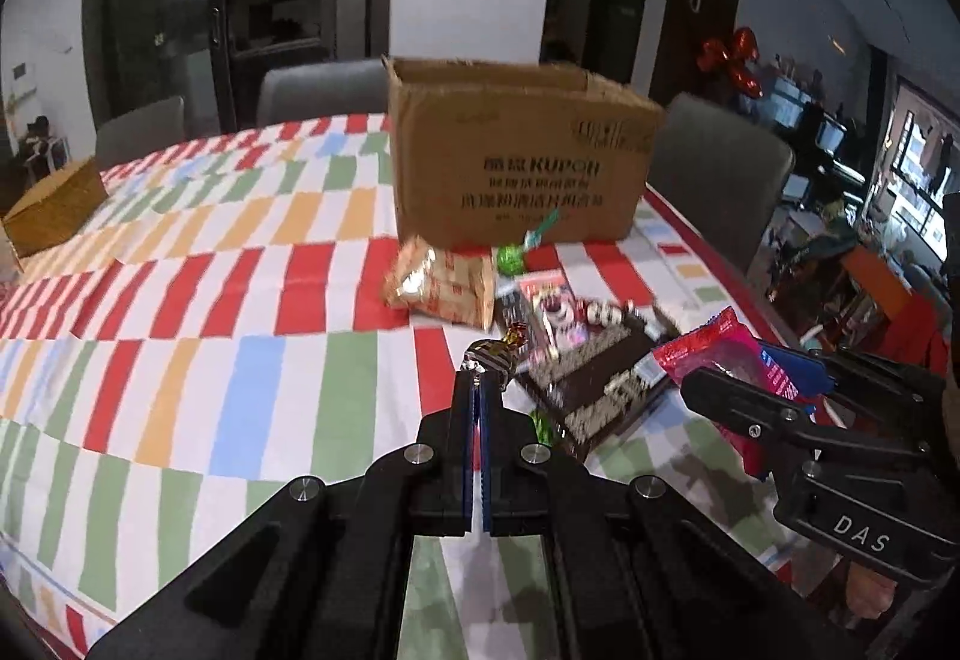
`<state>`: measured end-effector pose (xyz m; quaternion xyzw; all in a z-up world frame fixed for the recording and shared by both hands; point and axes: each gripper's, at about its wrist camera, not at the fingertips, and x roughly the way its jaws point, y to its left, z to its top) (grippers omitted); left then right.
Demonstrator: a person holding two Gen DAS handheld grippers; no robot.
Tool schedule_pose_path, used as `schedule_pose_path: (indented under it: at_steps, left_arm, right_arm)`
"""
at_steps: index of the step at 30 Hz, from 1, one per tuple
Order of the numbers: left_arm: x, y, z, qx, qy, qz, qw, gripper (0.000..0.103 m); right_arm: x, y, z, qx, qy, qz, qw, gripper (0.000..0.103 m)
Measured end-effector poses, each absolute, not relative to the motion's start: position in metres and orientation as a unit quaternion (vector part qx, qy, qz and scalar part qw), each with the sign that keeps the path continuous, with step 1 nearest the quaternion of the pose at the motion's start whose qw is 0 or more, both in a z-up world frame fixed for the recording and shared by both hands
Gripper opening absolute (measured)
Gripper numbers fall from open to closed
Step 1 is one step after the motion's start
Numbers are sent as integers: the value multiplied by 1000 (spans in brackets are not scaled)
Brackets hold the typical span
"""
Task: Organize snacks
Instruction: 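Carry both candies over the cardboard box and open both tools to drop them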
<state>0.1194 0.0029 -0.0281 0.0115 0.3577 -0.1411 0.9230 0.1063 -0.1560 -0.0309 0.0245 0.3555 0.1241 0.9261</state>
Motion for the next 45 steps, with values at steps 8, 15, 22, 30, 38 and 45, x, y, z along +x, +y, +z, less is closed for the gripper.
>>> schedule_pose_path:
  at_steps: [8, 15, 22, 30, 38, 45]
  left_arm:
    - [134, -5, 0, -1, 339, -137, 931, 3]
    - [150, -15, 24, 2, 317, -142, 938, 3]
    - [178, -25, 46, 4, 292, -156, 943, 3]
    - [207, -35, 70, 18, 258, -154, 954, 3]
    - [252, -33, 90, 11, 258, -157, 953, 3]
    - [295, -38, 94, 10, 287, -161, 944, 3]
  right_arm:
    - [123, -164, -1, 32, 327, 136, 935, 40]
    - [142, -173, 19, 38, 305, 137, 942, 40]
    - [170, -184, 37, 43, 282, 132, 949, 40]
    - [197, -190, 68, 31, 245, 122, 961, 40]
    - [247, -198, 89, 32, 252, 122, 959, 40]
    - [290, -205, 88, 30, 288, 116, 950, 40]
